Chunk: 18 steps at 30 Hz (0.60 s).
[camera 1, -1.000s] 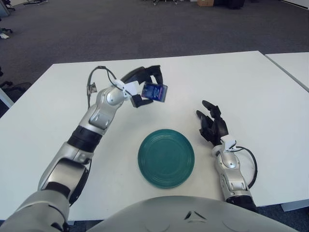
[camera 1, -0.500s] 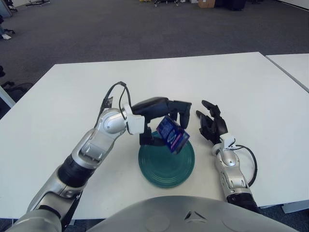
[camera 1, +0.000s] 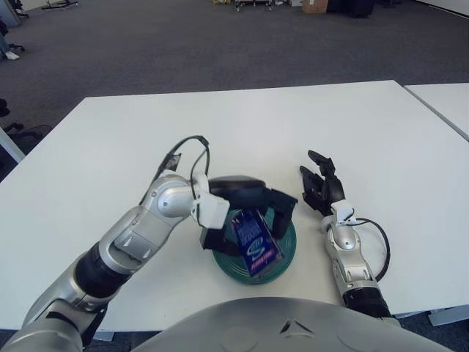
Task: Put the gum into the plate.
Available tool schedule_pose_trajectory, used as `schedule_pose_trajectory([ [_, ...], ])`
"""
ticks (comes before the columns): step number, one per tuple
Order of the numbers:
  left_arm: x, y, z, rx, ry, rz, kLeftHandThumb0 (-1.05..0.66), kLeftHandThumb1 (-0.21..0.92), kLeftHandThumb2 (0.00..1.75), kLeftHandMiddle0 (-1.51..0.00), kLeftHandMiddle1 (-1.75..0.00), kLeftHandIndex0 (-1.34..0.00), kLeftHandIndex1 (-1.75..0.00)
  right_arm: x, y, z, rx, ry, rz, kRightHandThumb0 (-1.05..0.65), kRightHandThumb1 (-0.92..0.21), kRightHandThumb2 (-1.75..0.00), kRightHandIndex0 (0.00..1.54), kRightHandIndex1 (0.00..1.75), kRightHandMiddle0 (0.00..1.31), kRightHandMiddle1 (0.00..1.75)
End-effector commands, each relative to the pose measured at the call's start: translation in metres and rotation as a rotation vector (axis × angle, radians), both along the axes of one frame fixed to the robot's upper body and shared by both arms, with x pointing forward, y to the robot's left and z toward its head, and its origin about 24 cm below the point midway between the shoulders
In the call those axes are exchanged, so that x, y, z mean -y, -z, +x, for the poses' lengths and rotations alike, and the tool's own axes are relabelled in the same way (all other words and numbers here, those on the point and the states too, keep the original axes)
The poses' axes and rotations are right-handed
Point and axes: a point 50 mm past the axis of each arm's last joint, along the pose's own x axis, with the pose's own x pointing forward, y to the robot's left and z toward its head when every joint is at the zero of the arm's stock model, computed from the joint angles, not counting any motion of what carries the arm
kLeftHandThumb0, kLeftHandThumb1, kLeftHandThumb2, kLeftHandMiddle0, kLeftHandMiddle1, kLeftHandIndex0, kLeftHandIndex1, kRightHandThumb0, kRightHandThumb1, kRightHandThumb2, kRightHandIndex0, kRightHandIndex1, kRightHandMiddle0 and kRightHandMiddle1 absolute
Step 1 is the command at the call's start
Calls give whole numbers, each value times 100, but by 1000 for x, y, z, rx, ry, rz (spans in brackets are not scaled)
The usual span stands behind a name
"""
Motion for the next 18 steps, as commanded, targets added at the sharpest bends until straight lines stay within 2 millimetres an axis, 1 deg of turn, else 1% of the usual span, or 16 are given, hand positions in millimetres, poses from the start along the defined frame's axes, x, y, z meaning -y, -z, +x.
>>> schedule_pose_trajectory([
  [1,-2,5,2,35,22,63,0,7,160,-80,-173,-57,-175,3,29,-21,-193,22,6,-58,-92,-59,55,2,0,67],
  [7,-1,9,3,87,55,135,0,5,160,-82,-169,-58,-175,2,28,-23,-218,20,15,-56,-92,-65,54,1,0,67],
  [11,-1,10,4,108,54,150,0,5,160,-83,-167,-59,-175,2,28,-23,-227,17,19,-57,-92,-69,54,2,0,66],
  [13,0,11,4,122,47,152,0,4,161,-83,-167,-60,-175,3,29,-23,-231,15,23,-58,-92,-69,55,2,0,66],
  [15,0,12,3,140,40,155,0,3,163,-83,-171,-61,-175,3,29,-23,-232,14,27,-58,-92,-70,56,2,0,66],
  [18,0,13,3,167,31,160,0,1,163,-84,-174,-68,-163,3,29,-23,-232,14,30,-59,-92,-71,56,2,0,65],
])
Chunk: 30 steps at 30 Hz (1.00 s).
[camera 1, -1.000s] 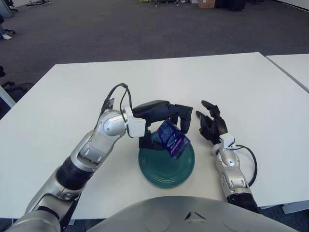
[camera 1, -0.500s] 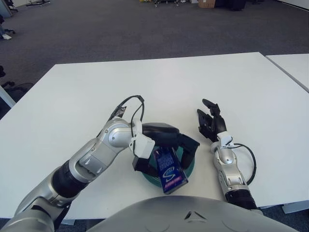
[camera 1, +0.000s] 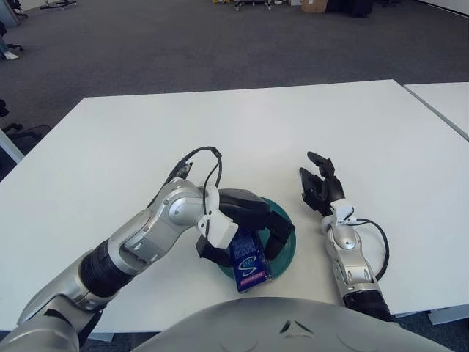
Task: Put the gum into the plate.
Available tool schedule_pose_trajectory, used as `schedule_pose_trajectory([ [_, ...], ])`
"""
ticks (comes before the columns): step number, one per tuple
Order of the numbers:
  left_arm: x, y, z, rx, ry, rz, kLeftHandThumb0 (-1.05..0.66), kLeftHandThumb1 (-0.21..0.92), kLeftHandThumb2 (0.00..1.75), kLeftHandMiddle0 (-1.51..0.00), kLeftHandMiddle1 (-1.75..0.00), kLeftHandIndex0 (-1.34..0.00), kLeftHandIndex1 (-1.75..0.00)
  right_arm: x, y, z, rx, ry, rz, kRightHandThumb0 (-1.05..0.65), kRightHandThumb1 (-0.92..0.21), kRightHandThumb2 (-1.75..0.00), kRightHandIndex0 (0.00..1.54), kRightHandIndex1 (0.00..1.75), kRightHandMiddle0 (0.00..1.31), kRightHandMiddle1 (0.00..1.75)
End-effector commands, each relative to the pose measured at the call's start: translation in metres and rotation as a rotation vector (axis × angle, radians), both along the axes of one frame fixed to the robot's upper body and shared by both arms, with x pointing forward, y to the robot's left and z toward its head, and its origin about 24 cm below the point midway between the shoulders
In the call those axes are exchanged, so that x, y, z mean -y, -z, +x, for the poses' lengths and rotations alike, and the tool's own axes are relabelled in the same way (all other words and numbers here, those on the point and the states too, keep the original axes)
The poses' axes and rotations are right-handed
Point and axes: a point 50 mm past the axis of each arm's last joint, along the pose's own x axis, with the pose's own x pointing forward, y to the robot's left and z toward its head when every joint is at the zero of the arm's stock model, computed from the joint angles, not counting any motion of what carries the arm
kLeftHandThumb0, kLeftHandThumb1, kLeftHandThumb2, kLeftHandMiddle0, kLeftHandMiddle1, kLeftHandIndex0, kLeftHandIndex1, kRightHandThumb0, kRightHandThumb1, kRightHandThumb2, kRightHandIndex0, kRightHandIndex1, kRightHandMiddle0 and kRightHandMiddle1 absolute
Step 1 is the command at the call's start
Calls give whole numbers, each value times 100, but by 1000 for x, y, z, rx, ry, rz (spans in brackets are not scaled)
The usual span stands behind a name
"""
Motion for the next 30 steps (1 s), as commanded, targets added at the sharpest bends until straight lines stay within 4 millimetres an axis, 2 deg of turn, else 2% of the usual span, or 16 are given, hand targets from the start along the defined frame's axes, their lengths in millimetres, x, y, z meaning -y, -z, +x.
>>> schedule_pose_trajectory([
  [1,0,2,3,45,-18,15,0,1,162,-84,-174,-69,-161,3,31,-21,-193,19,9,-59,-92,-72,56,2,0,65],
  [5,1,5,4,66,-24,20,-1,6,153,-81,-174,-70,-150,3,31,-21,-192,20,9,-59,-92,-71,56,2,0,66],
  [8,2,6,6,90,-28,28,-1,19,144,-63,-175,-59,-167,3,32,-20,-192,20,12,-58,-92,-71,57,3,0,66],
  [12,3,6,9,106,-38,35,-1,28,136,-54,-175,-52,-173,2,31,-20,-194,26,16,-56,-92,-68,58,3,0,68],
  [25,2,6,16,133,-96,7,-1,35,128,-47,-175,-46,-175,0,30,-16,-175,39,-9,-57,-92,-62,57,3,0,68],
  [30,2,8,18,160,-112,2,-1,50,111,-37,-175,-36,-174,-1,32,-14,-176,42,2,-58,-92,-57,59,4,0,72],
])
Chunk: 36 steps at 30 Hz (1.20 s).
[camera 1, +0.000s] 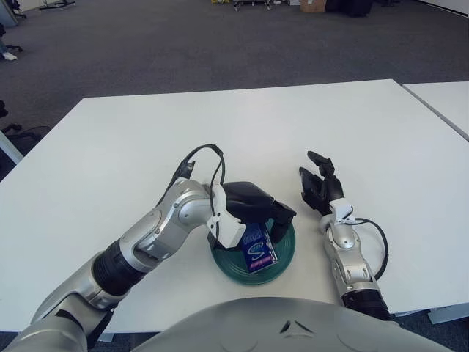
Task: Put the gum into the plate.
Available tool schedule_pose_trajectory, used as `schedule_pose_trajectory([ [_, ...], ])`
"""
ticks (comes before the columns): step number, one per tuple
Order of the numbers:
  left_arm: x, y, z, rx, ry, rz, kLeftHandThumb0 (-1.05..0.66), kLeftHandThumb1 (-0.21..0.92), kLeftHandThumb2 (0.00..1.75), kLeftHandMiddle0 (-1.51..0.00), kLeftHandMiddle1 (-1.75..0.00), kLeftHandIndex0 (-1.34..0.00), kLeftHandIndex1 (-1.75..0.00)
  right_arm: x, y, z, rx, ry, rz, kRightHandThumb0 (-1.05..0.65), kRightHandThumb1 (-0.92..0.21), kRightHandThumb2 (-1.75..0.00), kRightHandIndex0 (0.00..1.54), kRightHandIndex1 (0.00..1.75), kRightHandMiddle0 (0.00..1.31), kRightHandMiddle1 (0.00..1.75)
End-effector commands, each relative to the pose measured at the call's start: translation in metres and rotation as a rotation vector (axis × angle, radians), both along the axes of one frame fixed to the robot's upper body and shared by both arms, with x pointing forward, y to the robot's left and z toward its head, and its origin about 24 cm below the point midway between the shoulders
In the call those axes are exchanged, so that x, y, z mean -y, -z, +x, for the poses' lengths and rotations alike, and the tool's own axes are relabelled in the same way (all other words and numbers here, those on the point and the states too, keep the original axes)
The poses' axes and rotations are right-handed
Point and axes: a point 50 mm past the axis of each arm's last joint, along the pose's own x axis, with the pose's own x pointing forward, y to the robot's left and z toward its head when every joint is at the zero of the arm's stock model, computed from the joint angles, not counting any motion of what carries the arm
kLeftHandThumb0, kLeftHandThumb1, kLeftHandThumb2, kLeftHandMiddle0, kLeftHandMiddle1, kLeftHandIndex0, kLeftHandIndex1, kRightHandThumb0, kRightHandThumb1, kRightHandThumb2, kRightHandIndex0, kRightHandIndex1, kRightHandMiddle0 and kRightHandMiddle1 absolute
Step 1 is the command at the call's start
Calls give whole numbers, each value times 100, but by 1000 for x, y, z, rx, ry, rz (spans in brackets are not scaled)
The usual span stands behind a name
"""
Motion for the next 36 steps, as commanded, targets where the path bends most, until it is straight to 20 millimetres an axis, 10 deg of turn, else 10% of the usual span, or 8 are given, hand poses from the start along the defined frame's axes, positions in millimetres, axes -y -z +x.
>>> schedule_pose_trajectory([
  [1,-3,0,7,47,-39,-5,-1,52,109,-36,-175,-35,-174,2,32,-17,-178,19,5,-58,-92,-57,59,4,0,73],
  [3,-3,4,9,68,-49,2,-1,65,91,-29,-172,-28,-172,2,32,-16,-179,22,9,-57,-92,-54,60,5,0,74],
  [6,-5,11,13,102,-50,57,-53,81,53,-23,-124,-9,-130,1,32,-16,-179,23,17,-57,-92,-53,61,5,0,76],
  [13,-8,17,19,172,20,217,-90,91,46,-23,-20,-1,-63,-1,25,-19,-180,5,35,-55,-92,-56,56,3,0,71],
  [36,-20,14,28,207,150,351,-105,92,50,0,0,0,-6,-3,23,-16,-178,-34,36,-49,-92,-73,55,2,0,61],
])
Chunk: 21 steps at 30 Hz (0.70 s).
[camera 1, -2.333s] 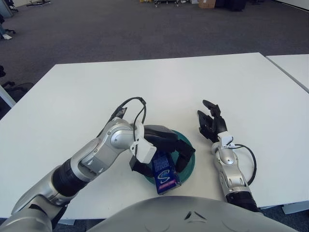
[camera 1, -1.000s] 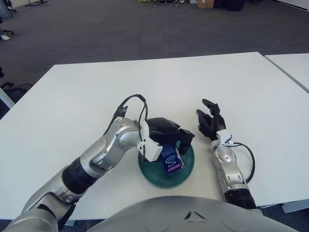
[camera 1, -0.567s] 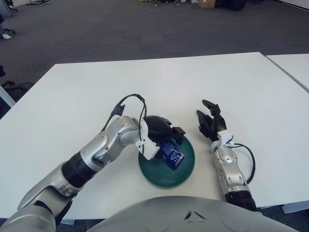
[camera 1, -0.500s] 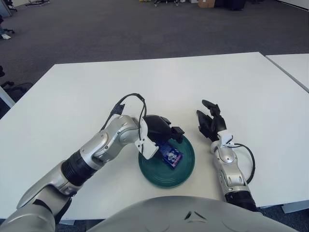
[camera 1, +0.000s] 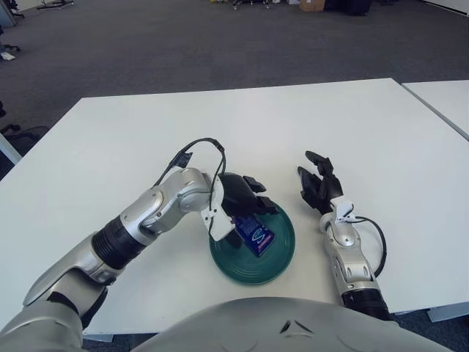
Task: Put the gum into the plate.
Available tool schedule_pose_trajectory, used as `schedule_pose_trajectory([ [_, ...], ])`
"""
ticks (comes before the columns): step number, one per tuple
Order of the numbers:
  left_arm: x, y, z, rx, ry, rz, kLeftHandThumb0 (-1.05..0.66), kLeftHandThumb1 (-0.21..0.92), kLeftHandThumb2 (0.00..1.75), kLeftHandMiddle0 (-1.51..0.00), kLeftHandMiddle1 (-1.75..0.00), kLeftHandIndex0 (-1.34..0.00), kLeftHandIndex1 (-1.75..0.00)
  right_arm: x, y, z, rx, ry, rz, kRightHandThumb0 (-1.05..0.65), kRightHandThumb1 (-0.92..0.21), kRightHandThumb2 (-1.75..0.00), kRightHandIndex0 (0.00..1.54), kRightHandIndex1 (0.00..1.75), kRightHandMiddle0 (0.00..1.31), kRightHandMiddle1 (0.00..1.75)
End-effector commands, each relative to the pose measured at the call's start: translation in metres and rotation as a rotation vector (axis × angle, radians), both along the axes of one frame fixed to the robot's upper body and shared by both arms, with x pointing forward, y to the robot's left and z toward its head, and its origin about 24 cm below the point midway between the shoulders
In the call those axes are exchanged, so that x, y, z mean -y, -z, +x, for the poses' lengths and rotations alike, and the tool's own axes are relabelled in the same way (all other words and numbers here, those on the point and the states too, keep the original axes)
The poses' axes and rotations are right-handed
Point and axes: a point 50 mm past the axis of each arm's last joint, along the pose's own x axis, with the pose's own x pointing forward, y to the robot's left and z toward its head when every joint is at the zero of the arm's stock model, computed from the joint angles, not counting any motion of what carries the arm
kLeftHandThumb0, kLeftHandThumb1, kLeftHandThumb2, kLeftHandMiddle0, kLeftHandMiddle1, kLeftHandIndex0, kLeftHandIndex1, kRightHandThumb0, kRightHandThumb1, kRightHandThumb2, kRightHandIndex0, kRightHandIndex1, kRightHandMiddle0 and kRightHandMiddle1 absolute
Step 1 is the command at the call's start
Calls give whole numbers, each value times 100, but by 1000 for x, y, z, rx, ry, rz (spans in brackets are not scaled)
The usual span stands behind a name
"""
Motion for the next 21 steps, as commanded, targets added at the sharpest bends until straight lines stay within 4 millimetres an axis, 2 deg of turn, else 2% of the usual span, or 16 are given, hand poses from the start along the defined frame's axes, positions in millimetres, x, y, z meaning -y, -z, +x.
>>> schedule_pose_trajectory([
  [1,-8,-6,8,5,-24,5,-105,92,51,0,0,0,-5,0,26,-16,-155,-3,4,-49,-92,-73,55,2,0,61],
  [5,-27,-10,25,-59,-177,-182,-105,92,52,0,0,0,-2,0,27,-17,-156,4,18,-49,-92,-71,55,2,0,60],
  [9,-38,-8,35,-140,-342,-355,-105,92,53,0,0,-1,-2,1,26,-16,-151,14,27,-49,-92,-67,59,4,0,63],
  [10,-39,-9,37,-214,-471,-519,-105,92,53,0,0,-1,-2,2,27,-16,-149,17,27,-49,-92,-66,60,5,0,64],
  [12,-43,-8,37,-312,-631,-699,-105,92,52,0,0,-3,-3,2,27,-15,-148,20,27,-50,-92,-65,59,4,0,65],
  [13,-42,-5,34,-372,-737,-841,-105,92,52,0,0,-3,-3,2,26,-15,-146,20,26,-51,-92,-64,59,4,0,65],
  [15,-41,-2,30,-427,-845,-974,-105,92,51,-1,-1,-4,-4,3,25,-16,-141,20,25,-52,-92,-63,58,4,0,65],
  [16,-44,4,24,-516,-978,-1178,-105,92,50,-2,-1,-5,-4,4,24,-17,-135,17,24,-52,-92,-62,58,4,0,65],
  [17,-47,9,20,-575,-1072,-1307,-104,92,52,-4,-2,-6,-5,5,24,-18,-131,15,23,-52,-92,-62,58,4,0,66],
  [18,-50,14,14,-622,-1171,-1442,-103,92,55,-7,-2,-4,-15,5,23,-20,-126,12,24,-53,-92,-62,59,4,0,66],
  [21,-58,22,6,-662,-1328,-1640,-97,92,65,-15,-3,-1,-34,4,20,-23,-119,9,31,-53,-92,-62,60,5,0,69],
])
